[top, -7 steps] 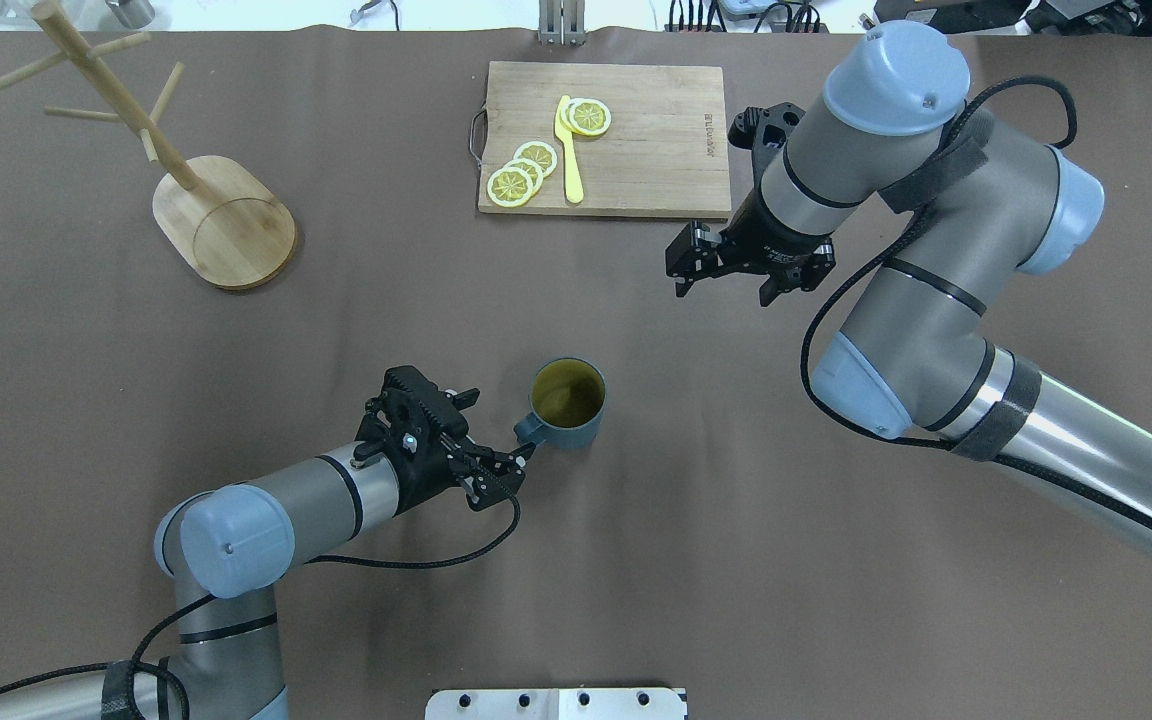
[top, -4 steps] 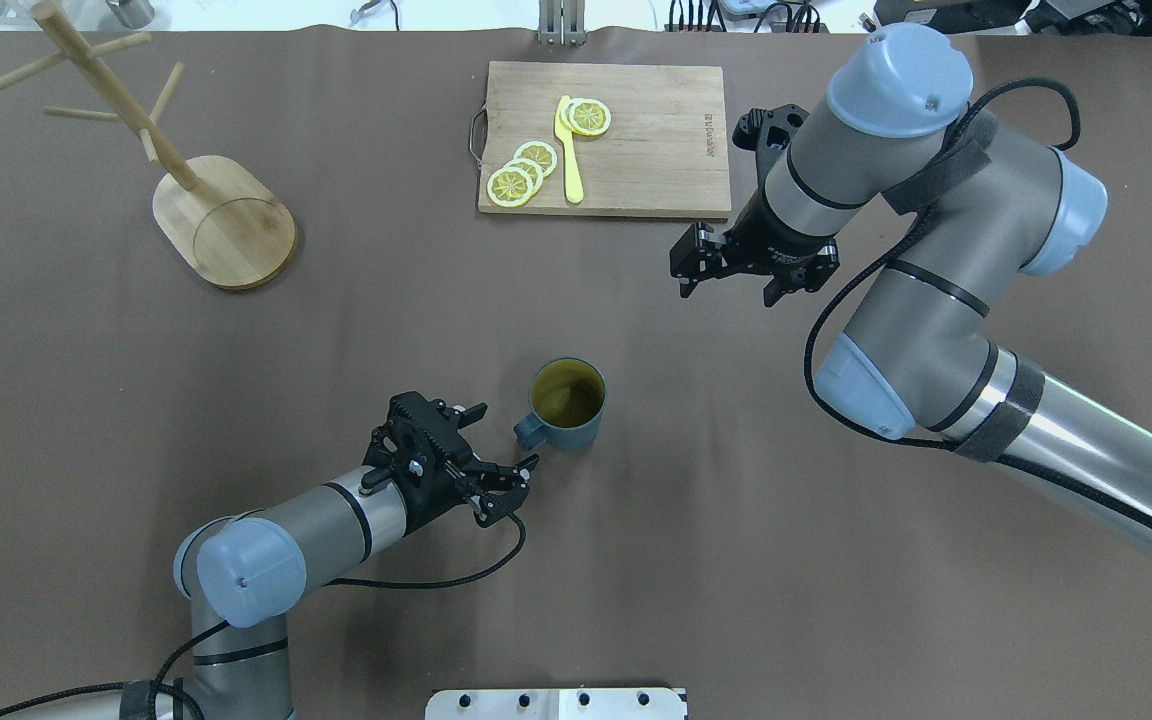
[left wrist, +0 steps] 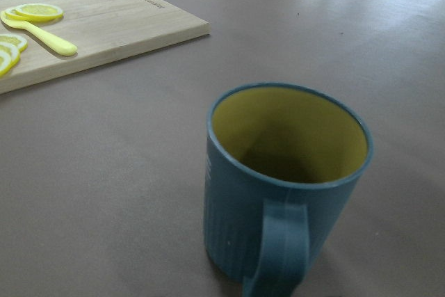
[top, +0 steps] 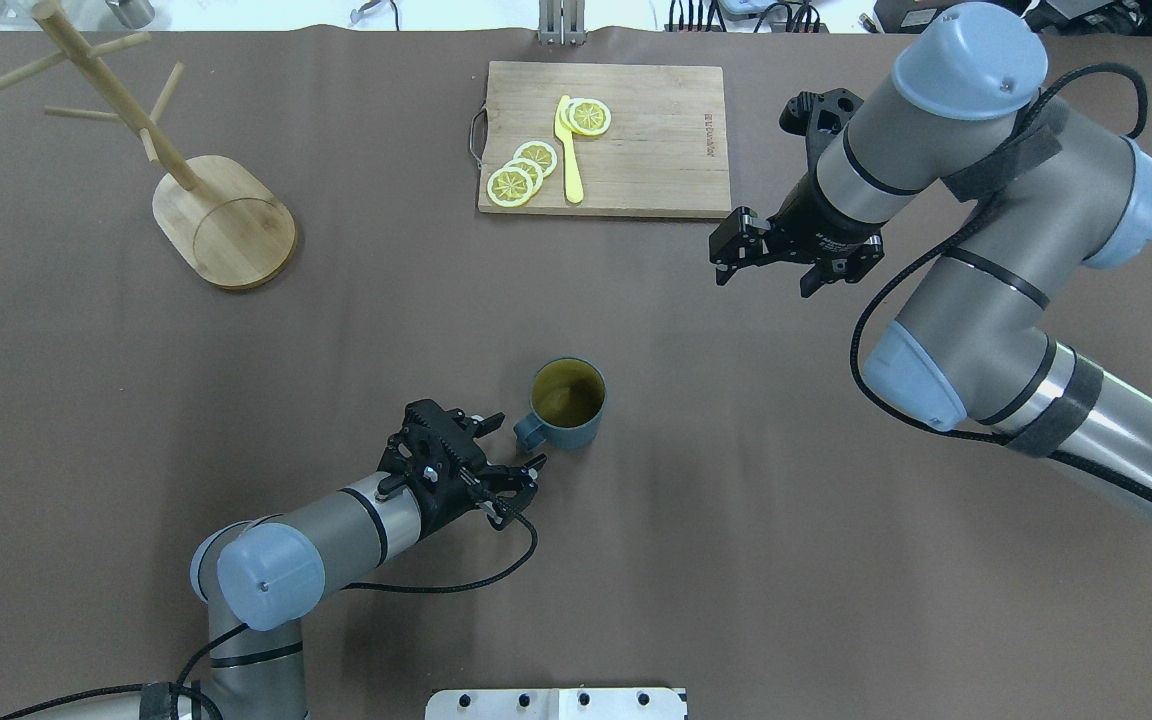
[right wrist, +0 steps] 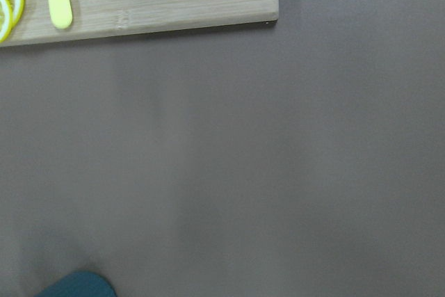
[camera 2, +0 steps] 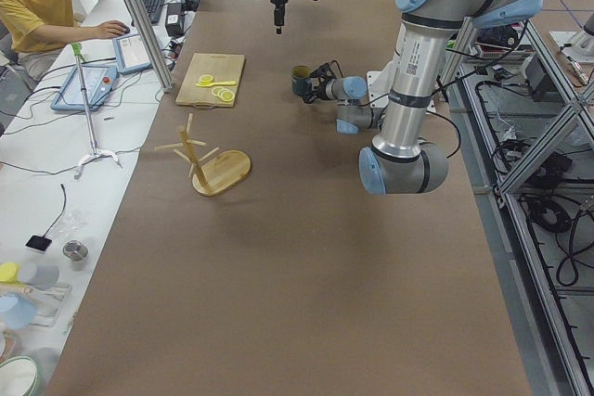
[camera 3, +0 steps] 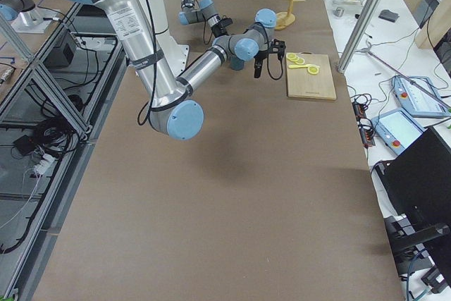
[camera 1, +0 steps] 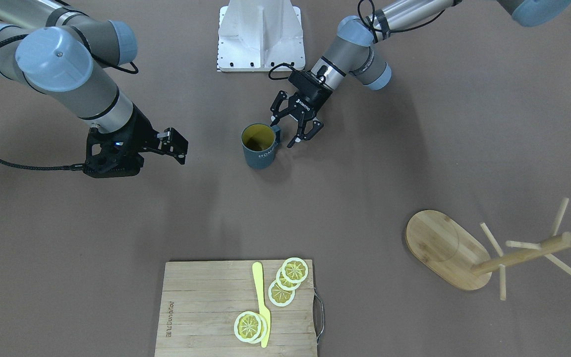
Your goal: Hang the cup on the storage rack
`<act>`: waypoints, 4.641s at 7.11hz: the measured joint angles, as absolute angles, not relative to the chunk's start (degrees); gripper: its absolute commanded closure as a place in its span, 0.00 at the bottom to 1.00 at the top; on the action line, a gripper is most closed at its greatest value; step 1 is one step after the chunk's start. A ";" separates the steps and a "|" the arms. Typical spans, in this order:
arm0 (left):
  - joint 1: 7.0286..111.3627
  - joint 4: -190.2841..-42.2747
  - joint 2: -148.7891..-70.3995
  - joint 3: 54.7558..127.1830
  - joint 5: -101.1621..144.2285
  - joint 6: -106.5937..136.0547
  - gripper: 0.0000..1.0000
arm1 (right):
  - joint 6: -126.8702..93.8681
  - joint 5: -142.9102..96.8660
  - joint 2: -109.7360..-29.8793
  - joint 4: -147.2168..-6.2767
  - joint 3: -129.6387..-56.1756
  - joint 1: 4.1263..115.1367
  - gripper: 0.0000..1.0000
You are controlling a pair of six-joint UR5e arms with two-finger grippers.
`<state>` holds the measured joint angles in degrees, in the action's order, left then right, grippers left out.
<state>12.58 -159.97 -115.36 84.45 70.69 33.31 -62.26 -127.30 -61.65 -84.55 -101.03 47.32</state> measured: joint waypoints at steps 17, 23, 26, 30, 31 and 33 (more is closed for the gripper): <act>52.50 -179.69 -109.60 83.99 97.41 127.84 1.00 | -35.79 -129.97 -84.00 -84.80 -104.79 66.32 0.00; 56.49 -196.76 -111.47 73.09 94.26 159.63 1.00 | -36.17 -129.93 -83.59 -84.73 -103.92 66.28 0.00; 56.95 -202.93 -111.42 68.70 92.94 167.24 1.00 | -36.27 -129.98 -83.53 -84.73 -103.31 66.27 0.00; 57.97 -205.60 -110.91 66.19 94.53 167.86 1.00 | -36.29 -129.99 -83.50 -84.73 -103.19 66.24 0.00; 58.50 -205.64 -110.70 66.00 95.58 167.85 1.00 | -36.30 -129.99 -83.50 -84.73 -103.19 66.21 0.00; 58.86 -205.62 -110.24 65.83 96.61 167.77 0.81 | -36.30 -129.99 -83.50 -84.73 -103.19 66.19 0.00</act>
